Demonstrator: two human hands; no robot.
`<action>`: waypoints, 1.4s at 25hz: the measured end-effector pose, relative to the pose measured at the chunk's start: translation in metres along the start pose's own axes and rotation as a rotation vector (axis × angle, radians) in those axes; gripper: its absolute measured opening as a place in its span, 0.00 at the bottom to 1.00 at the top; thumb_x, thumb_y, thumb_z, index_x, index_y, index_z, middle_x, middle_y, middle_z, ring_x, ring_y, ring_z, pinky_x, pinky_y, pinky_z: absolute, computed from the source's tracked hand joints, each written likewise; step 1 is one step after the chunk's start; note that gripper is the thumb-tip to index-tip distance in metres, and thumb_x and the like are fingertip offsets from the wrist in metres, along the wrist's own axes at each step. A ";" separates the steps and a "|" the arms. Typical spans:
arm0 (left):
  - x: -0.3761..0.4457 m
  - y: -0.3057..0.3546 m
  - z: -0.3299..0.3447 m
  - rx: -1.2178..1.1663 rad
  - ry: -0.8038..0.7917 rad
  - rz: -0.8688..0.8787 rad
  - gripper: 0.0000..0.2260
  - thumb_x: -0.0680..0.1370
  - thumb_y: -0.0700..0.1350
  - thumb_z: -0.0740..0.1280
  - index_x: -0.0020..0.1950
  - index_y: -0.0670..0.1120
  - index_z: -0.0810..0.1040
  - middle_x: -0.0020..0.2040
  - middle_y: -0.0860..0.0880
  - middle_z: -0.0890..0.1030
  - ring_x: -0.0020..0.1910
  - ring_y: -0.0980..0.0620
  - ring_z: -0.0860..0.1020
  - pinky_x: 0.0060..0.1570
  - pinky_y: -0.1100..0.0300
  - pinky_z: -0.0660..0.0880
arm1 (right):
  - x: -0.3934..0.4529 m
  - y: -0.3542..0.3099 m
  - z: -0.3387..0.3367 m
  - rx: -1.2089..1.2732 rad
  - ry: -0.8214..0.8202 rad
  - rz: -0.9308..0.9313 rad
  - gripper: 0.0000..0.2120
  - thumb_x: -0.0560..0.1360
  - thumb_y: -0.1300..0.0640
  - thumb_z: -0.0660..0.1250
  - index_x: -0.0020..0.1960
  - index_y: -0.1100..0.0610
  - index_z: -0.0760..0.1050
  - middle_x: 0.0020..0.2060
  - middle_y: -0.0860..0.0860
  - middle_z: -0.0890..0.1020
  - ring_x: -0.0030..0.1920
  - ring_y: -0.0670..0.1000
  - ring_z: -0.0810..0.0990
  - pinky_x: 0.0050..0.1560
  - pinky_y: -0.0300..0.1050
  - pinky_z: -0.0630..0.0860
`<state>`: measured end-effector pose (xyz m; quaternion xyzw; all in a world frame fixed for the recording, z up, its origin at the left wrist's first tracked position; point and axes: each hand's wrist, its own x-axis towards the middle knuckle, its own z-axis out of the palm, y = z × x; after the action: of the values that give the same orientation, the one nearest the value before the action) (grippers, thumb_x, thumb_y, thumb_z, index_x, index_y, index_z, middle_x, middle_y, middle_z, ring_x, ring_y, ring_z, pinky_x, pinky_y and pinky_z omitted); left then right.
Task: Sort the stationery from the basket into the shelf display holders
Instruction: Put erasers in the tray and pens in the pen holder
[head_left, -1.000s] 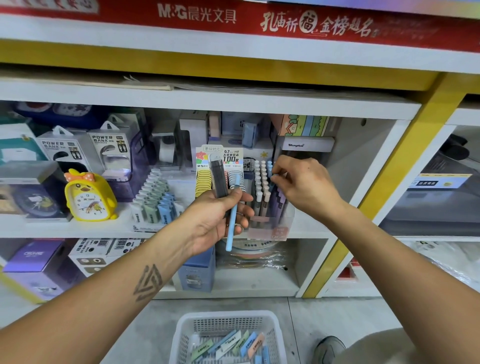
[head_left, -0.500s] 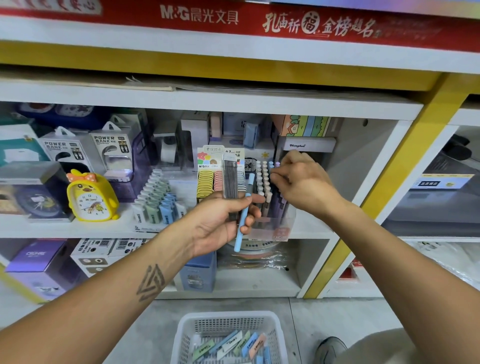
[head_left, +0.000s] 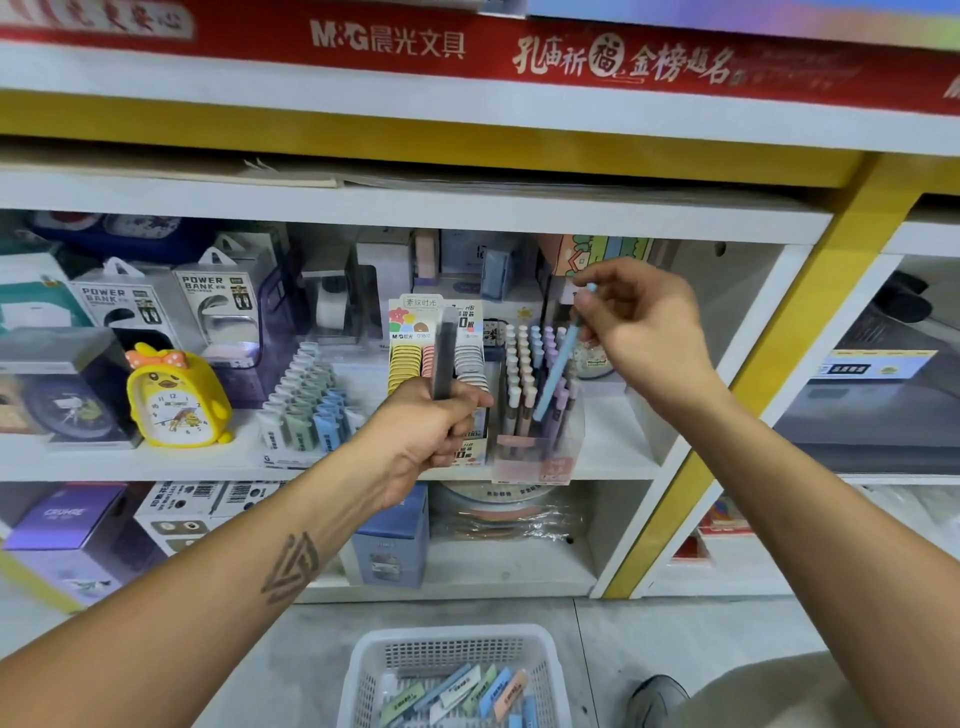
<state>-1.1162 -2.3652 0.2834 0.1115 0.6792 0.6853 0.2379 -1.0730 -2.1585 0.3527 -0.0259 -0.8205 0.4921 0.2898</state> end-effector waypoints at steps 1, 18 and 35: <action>0.000 0.000 -0.001 0.013 0.007 -0.001 0.08 0.80 0.44 0.65 0.51 0.40 0.79 0.28 0.51 0.65 0.26 0.54 0.59 0.24 0.63 0.55 | -0.001 0.003 0.000 -0.073 -0.007 -0.045 0.07 0.79 0.65 0.68 0.55 0.57 0.78 0.41 0.61 0.82 0.37 0.51 0.82 0.42 0.51 0.82; 0.004 0.008 -0.006 -0.247 0.008 -0.106 0.21 0.77 0.64 0.64 0.37 0.47 0.72 0.27 0.50 0.65 0.22 0.55 0.56 0.25 0.62 0.49 | -0.012 0.036 0.019 -0.445 -0.286 -0.148 0.10 0.76 0.60 0.71 0.44 0.50 0.72 0.38 0.47 0.81 0.42 0.51 0.81 0.45 0.57 0.80; -0.004 0.001 -0.018 0.135 0.064 0.255 0.08 0.80 0.35 0.65 0.54 0.46 0.77 0.41 0.51 0.82 0.36 0.51 0.78 0.32 0.60 0.73 | -0.007 -0.013 0.055 0.092 -0.256 0.054 0.06 0.78 0.60 0.70 0.55 0.55 0.79 0.42 0.55 0.85 0.31 0.48 0.80 0.31 0.38 0.76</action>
<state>-1.1213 -2.3834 0.2841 0.1909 0.7112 0.6660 0.1191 -1.0917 -2.2114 0.3410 0.0285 -0.8264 0.5360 0.1702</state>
